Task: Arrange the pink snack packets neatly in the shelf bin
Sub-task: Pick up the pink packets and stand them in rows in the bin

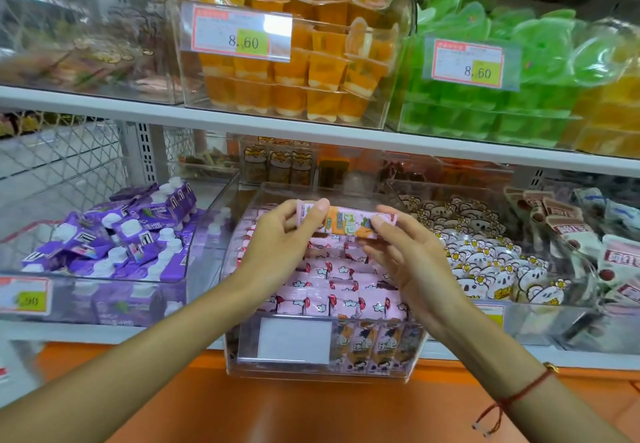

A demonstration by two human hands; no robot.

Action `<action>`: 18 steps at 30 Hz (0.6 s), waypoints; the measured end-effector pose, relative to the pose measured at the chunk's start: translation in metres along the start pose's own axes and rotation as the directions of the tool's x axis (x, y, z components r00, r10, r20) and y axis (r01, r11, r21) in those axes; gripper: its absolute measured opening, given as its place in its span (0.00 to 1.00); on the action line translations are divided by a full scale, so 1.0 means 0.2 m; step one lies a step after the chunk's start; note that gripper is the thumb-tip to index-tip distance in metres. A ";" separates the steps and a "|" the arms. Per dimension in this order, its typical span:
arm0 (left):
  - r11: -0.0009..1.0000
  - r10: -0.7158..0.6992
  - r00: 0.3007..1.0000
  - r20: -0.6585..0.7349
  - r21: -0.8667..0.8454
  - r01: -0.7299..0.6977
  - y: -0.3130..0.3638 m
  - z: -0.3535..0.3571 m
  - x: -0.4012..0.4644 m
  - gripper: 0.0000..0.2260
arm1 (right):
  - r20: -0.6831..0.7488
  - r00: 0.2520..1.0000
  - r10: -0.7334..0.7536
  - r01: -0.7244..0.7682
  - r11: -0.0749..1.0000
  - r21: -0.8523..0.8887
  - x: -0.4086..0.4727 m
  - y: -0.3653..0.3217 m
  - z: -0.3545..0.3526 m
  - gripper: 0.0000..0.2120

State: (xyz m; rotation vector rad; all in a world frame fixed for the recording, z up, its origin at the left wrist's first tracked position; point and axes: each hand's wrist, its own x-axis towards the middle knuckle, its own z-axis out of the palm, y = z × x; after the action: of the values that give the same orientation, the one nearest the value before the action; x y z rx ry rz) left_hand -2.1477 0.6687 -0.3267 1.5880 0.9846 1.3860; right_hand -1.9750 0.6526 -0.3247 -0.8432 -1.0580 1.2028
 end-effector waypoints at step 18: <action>0.922 -0.011 0.964 -0.267 0.371 0.113 -0.25 -0.37 -0.07 0.08 | 0.323 0.946 -0.011 0.323 -0.033 -0.946 0.52 -0.17 -0.04 0.19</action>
State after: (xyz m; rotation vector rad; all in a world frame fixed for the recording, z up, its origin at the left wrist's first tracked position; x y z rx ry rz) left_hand -2.2249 0.6796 -0.3714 1.6576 1.5302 1.4446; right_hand -1.9544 0.7482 -0.2755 -1.6291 -2.2586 -0.0036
